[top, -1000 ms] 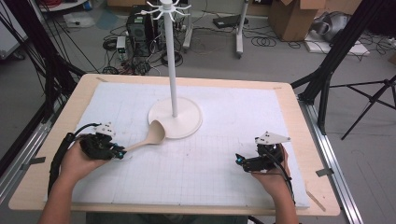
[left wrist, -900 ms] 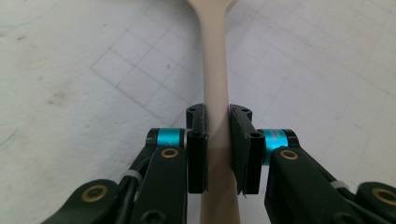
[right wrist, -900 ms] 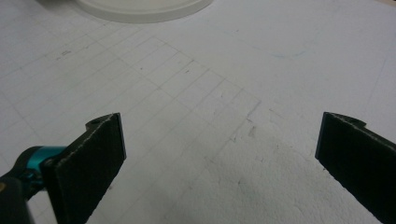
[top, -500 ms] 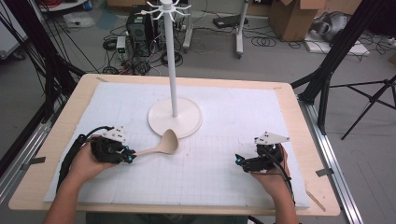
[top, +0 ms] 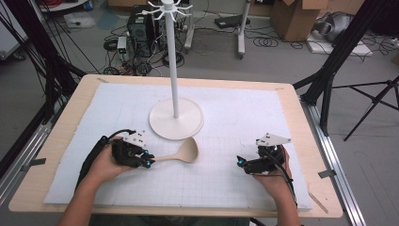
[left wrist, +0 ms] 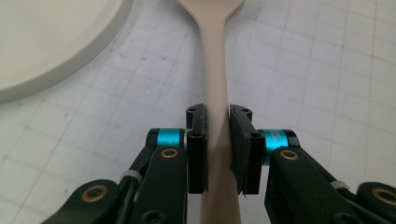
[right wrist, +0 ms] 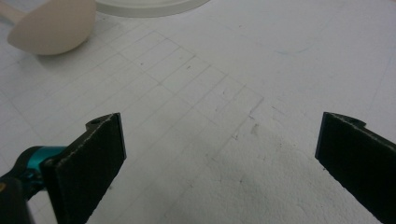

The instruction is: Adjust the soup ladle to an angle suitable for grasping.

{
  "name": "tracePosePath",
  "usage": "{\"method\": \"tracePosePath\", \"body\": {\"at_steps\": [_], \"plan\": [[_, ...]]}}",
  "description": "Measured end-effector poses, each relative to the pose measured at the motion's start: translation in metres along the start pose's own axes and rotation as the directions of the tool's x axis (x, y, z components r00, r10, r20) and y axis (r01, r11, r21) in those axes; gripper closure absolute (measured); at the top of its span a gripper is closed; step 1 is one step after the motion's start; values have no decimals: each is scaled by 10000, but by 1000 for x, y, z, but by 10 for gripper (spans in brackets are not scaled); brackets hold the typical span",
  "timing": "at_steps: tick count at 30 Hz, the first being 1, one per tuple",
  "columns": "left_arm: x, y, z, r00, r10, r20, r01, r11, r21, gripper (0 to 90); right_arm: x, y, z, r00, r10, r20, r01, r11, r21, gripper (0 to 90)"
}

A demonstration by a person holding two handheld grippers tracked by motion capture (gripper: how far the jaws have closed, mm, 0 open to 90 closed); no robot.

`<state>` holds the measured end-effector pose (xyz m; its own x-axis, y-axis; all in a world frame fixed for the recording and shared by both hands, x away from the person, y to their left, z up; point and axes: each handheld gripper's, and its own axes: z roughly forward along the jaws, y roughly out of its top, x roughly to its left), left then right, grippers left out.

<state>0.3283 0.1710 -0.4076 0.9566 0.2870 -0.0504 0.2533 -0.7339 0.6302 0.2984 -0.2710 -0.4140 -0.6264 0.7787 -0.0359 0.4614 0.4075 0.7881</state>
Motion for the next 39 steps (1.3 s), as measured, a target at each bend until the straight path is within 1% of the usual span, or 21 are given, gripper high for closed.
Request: {"method": "tracePosePath", "body": {"at_steps": [1,5,7,8,9,11,13,15,17,18,20,22,23,24,27,31,33,35,36,37,39], "plan": [[0,4,3,9999,111,61,-112,9999,49,773,0,0,0,10000,26,-5,-26,10000,17,2],[-2,13,12,9995,237,225,-236,9997,-38,772,-1,0,-1,10000,29,8,-29,10000,-19,2],[-3,20,19,9987,421,302,-420,9991,-55,772,-1,0,-1,10000,22,-7,-22,10000,-39,2],[-3,20,19,9987,421,302,-420,9991,-55,772,-1,0,-1,10000,20,-10,-20,10000,-47,2],[-4,26,23,9980,475,419,-475,9989,-24,772,-2,0,-1,10000,12,-4,-12,10000,-71,2],[-5,29,26,9976,539,430,-539,9985,1,772,-2,0,-2,10000,47,-10,-47,10000,-80,2],[-6,37,34,9958,683,615,-680,9977,-77,772,-3,0,-3,10000,5,8,-5,10000,-97,2],[-7,40,37,9955,684,657,-683,9977,-47,772,-4,-1,-4,10000,29,13,-29,9999,-113,2],[-8,47,45,9943,807,699,-814,9967,69,772,-5,-1,-5,10000,76,32,-75,9999,-146,2],[-9,49,47,9941,830,697,-834,9965,24,772,-5,-1,-5,10000,76,32,-75,9999,-146,2],[-11,60,55,9923,932,819,-938,9956,32,772,-6,-2,-7,9999,161,60,-160,9997,-175,2],[-12,63,57,9913,992,861,-1004,9949,88,772,-6,-2,-8,9998,179,71,-177,9997,-196,2],[-13,68,63,9898,1056,958,-1067,9943,74,772,-7,-2,-9,9998,165,85,-163,9996,-223,2],[-14,70,66,9898,1016,1002,-1025,9947,41,772,-7,-2,-9,9998,172,72,-170,9996,-245,2],[-15,73,71,9890,1065,1030,-1079,9941,80,771,-8,-2,-10,9997,238,100,-235,9994,-258,2],[-19,78,77,9857,1464,830,-1477,9890,98,769,-9,-3,-11,9997,222,111,-219,9993,-297,2],[-19,78,77,9854,1516,780,-1527,9882,93,767,-9,-3,-11,9996,256,121,-252,9993,-279,2],[-18,78,77,9878,1344,791,-1360,9906,154,732,-10,-3,-11,9997,217,144,-213,9994,-285,2],[-18,78,75,9888,1269,788,-1280,9917,94,732,-10,-3,-11,9997,217,144,-213,9994,-285,2],[-18,78,73,9899,1187,772,-1194,9928,36,647,-10,-3,-11,9997,226,127,-223,9993,-285,2],[-18,78,66,9915,1067,744,-1057,9943,-163,573,-10,-3,-11,9997,212,121,-208,9994,-294,2]]}}
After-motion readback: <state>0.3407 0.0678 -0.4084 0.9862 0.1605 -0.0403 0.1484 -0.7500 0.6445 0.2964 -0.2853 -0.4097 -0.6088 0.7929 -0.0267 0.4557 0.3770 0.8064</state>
